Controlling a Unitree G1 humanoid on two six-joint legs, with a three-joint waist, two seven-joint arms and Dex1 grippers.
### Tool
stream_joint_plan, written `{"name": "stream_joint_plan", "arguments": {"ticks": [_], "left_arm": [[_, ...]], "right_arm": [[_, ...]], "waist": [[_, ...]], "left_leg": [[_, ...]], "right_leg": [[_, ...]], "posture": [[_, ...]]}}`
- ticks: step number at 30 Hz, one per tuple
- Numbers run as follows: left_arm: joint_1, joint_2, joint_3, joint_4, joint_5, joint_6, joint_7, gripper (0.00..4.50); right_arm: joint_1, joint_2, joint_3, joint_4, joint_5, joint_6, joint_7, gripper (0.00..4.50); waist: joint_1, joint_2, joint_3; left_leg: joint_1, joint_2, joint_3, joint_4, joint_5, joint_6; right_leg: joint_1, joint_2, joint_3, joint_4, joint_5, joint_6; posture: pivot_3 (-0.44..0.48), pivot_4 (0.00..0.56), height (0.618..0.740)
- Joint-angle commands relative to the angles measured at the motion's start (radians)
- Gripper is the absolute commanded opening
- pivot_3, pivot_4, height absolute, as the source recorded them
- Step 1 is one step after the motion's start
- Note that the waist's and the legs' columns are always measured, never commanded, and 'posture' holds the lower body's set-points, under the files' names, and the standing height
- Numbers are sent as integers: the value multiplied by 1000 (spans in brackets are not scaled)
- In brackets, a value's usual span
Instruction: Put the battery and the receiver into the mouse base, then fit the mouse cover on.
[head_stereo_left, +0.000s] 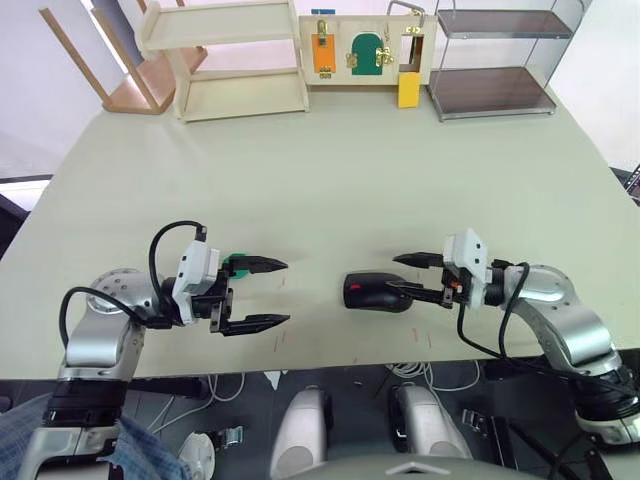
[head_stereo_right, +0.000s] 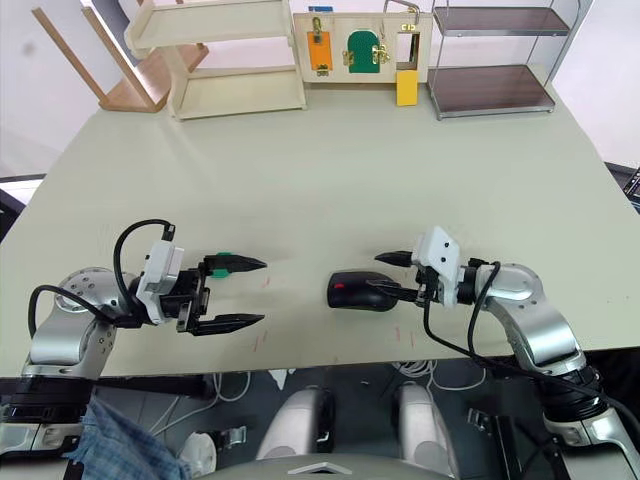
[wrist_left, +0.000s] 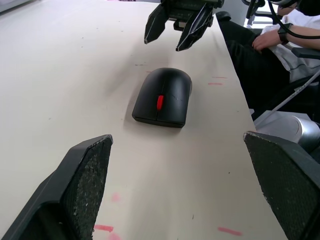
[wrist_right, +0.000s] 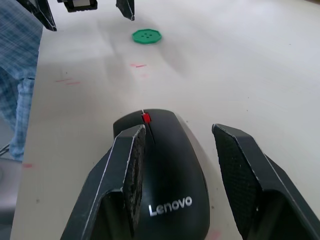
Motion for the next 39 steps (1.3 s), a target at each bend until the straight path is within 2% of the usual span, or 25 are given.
{"name": "stream_joint_plan", "arguments": {"ticks": [1, 7, 10, 20, 24, 26, 30, 39], "left_arm": [[-6, 18, 14, -24, -13, 3, -7, 4500], [-9, 23, 13, -34, -15, 17, -4, 4500], [-12, 25, 15, -33, -16, 22, -6, 4500], [-5, 22, 19, -43, -15, 31, 7, 4500], [11, 20, 17, -51, -2, 31, 27, 4500], [23, 16, 15, -57, 5, 28, 41, 4500], [50, 13, 17, -80, 1, 37, 68, 4500], [159, -10, 100, -145, -52, 67, 175, 4500]], "right_arm": [[25, 23, -37, 46, 10, -116, 7, 2238], [41, 83, -54, 160, 110, -229, 135, 2238], [37, 102, -46, 215, 99, -270, 150, 2238], [38, 130, 58, 462, -62, -414, 183, 2238], [27, 130, 67, 520, -84, -424, 169, 2238], [26, 127, 63, 520, -75, -421, 170, 2238], [30, 108, 38, 488, -43, -414, 178, 2238], [123, 7, -152, 236, 120, -338, 128, 2238]], "waist": [[2, 0, 0], [3, 0, 0], [3, 0, 0], [0, 0, 0], [0, 0, -1], [0, -1, -1], [1, -1, -1], [5, 0, 0]], "left_leg": [[0, 0, 0, 0, 0, 0], [0, 0, 0, 0, 0, 0], [0, 0, 0, 0, 0, 0], [1, 0, 1, 0, 0, 0], [9, 1, 0, 0, 0, 0], [19, 1, 1, -3, 0, 0], [19, 1, 1, -3, 0, 0], [16, 0, 1, -2, 0, 0]], "right_leg": [[0, 0, 0, 0, 0, 0], [0, 0, 1, 0, 0, 0], [0, 0, 0, 0, 0, 0], [0, 0, 1, 0, 0, 0], [9, 1, 1, 0, -2, -3], [18, 0, 1, -2, -3, -4], [18, 0, 1, -1, -3, -5], [17, -3, 1, -2, -3, -5]], "posture": [[0, 150, 740], [0, 150, 740], [0, 150, 740], [0, 150, 740], [0, 150, 740], [0, 150, 740], [0, 150, 740], [0, 150, 740]]}}
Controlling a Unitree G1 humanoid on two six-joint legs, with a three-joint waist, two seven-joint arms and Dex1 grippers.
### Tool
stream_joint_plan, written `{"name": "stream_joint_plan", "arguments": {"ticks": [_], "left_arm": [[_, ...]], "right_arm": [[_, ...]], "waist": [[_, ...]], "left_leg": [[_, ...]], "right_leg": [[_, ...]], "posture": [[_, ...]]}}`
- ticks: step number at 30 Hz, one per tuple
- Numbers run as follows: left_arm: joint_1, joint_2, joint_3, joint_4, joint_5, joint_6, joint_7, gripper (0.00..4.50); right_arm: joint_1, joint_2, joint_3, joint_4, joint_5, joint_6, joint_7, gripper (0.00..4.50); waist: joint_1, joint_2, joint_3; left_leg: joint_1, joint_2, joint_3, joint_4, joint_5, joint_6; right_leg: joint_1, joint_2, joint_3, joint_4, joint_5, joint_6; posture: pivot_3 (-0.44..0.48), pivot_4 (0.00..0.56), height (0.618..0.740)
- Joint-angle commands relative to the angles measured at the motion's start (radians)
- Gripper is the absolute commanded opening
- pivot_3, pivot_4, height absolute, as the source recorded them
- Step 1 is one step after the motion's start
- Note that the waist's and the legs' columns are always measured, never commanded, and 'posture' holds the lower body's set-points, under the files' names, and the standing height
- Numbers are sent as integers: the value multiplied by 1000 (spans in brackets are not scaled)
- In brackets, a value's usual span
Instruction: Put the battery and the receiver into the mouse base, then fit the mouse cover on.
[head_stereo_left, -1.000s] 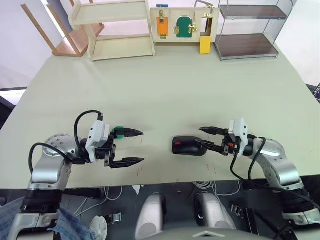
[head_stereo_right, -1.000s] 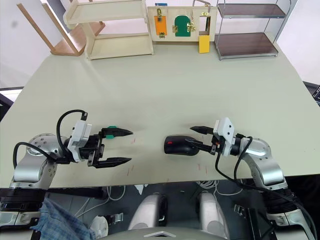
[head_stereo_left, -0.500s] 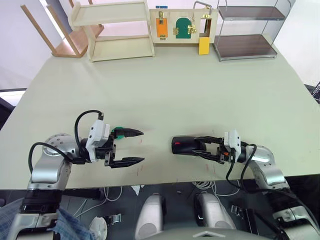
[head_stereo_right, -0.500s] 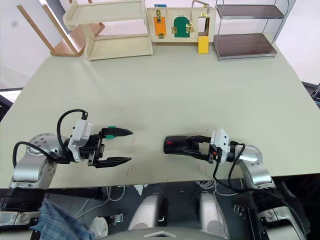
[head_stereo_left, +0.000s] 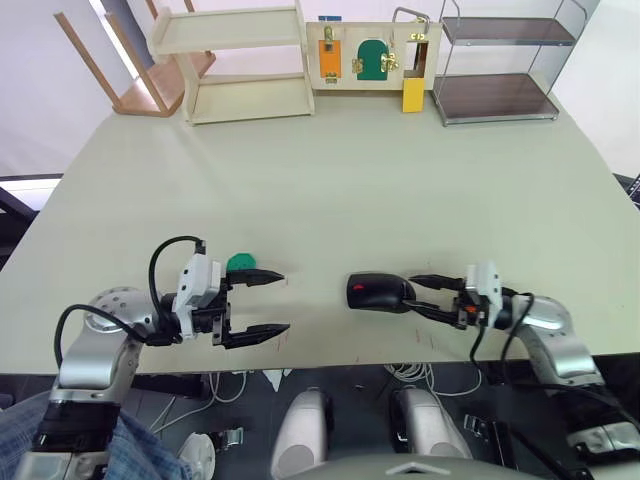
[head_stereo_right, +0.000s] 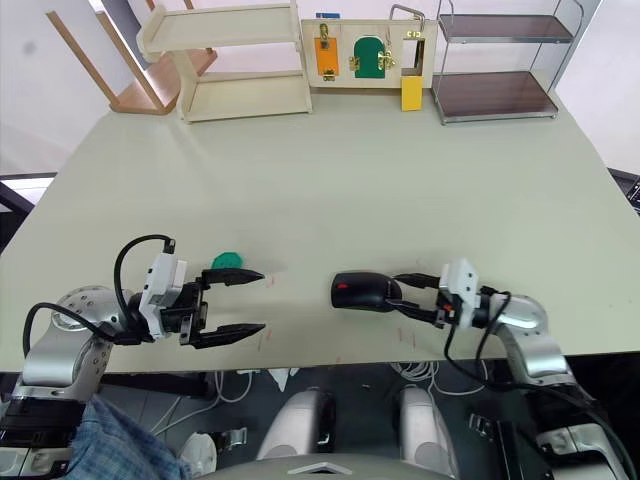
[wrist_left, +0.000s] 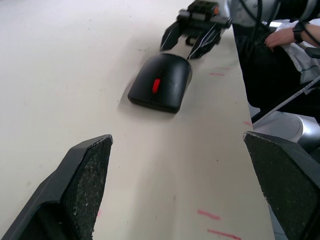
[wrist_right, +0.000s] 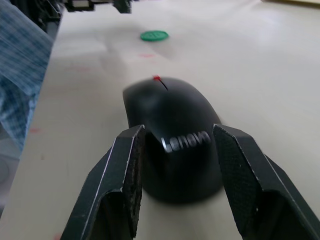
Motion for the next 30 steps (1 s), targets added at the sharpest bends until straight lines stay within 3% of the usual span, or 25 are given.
{"name": "stream_joint_plan", "arguments": {"ticks": [1, 11, 22, 25, 28, 30], "left_arm": [[39, -19, 74, -71, -51, 28, 72, 4500], [216, -70, 239, -116, -87, 92, 247, 4500], [342, -95, 348, -65, -65, 88, 335, 4500], [367, -101, 361, -47, -47, 57, 338, 4500], [380, -100, 369, -33, -42, 67, 354, 4500], [382, -96, 365, -24, -36, 70, 360, 4500]], "right_arm": [[38, -31, -101, -111, 66, 21, -44, 2238], [251, -102, -308, -175, 99, 104, -170, 2238], [424, -96, -447, -162, 128, 102, -196, 2238], [460, -89, -467, -156, 126, 96, -200, 2835], [497, -75, -485, -149, 124, 98, -222, 4173], [505, -71, -490, -151, 120, 101, -233, 4414]], "waist": [[-1, 0, 0], [-1, 0, 0], [-1, 0, 0], [0, 0, 0], [1, 0, 0], [0, 0, 0]], "left_leg": [[0, 0, 0, 0, 0, 0], [0, 0, 0, -1, 0, 0], [0, 2, 0, -2, 0, 0], [0, 2, -1, -2, 0, 0], [0, 3, -2, -3, 0, 0], [0, 3, -2, -3, 0, 0]], "right_leg": [[0, 0, 0, 0, 0, 0], [0, 0, 0, 0, -2, 3], [-1, -2, 0, -3, -3, 4], [0, -2, 1, -3, -3, 4], [-1, -3, 1, -4, -3, 4], [-1, -3, 1, -5, -3, 4]], "posture": [[0, 150, 740], [0, 150, 740], [0, 150, 740], [0, 150, 740], [0, 150, 740], [0, 150, 740]]}}
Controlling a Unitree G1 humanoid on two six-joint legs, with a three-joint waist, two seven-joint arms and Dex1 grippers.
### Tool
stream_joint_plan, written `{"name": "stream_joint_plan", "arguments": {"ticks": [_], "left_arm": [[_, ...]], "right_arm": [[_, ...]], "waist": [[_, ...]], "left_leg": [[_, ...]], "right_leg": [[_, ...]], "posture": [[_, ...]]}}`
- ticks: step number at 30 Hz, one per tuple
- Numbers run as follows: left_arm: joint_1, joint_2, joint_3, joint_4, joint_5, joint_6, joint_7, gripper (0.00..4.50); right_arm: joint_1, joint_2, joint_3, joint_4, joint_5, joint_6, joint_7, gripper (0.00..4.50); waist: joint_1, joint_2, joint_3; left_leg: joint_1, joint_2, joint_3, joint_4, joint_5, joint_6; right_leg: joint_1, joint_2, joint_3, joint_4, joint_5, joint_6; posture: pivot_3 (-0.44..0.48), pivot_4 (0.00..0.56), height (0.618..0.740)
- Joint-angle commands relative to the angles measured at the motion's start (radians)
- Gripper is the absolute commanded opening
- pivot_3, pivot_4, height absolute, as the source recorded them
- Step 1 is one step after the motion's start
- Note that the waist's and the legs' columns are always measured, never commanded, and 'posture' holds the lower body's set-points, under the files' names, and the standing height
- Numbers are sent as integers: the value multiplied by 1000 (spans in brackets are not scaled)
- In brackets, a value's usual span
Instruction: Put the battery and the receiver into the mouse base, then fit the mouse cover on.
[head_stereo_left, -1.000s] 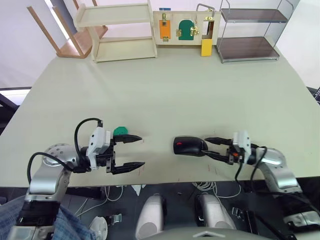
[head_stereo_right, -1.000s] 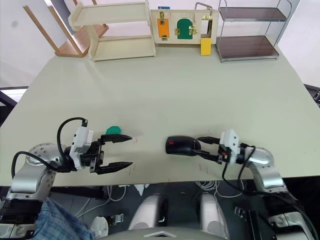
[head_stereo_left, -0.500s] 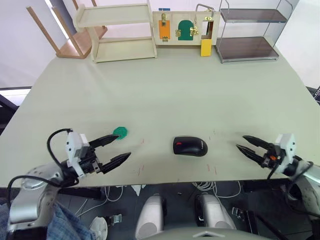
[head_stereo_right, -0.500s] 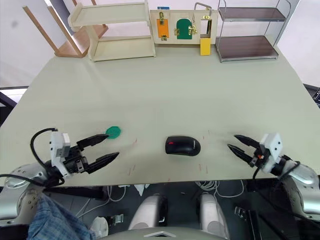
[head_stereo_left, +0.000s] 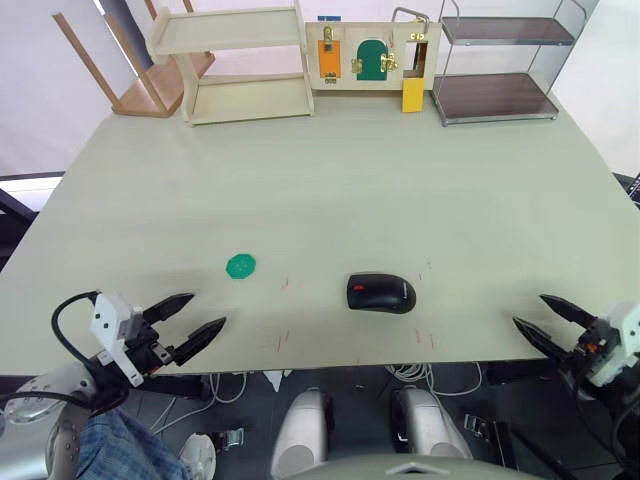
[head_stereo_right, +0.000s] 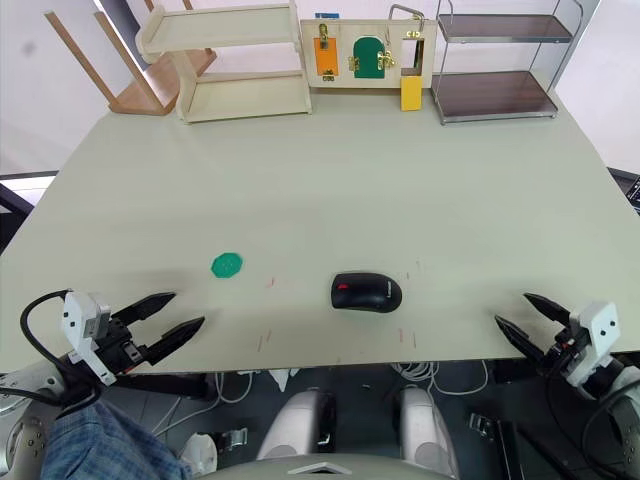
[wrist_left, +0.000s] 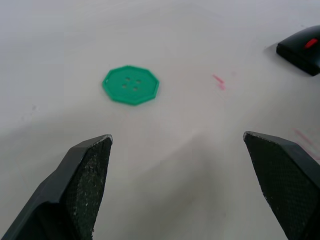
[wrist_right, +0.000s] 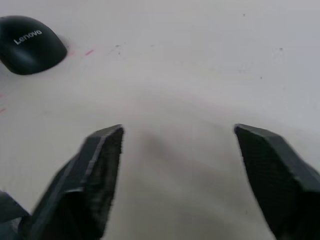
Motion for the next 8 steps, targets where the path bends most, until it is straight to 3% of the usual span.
{"name": "stream_joint_plan", "arguments": {"ticks": [1, 8], "left_arm": [[3, 10, 35, 1, 7, -4, 12, 4500], [7, 30, 12, 1, 54, 7, 29, 4500]], "right_arm": [[16, 1, -38, -15, 7, -8, -18, 4414], [25, -7, -30, -88, 24, 46, -53, 4414]], "waist": [[-1, 0, 0], [-1, 0, 0]], "left_leg": [[0, 0, 0, 0, 0, 0], [0, 0, 0, -1, 0, 0]], "right_leg": [[0, 0, 0, 0, 0, 0], [-1, -2, 1, 0, 0, 0]], "posture": [[0, 150, 740], [0, 150, 740]]}}
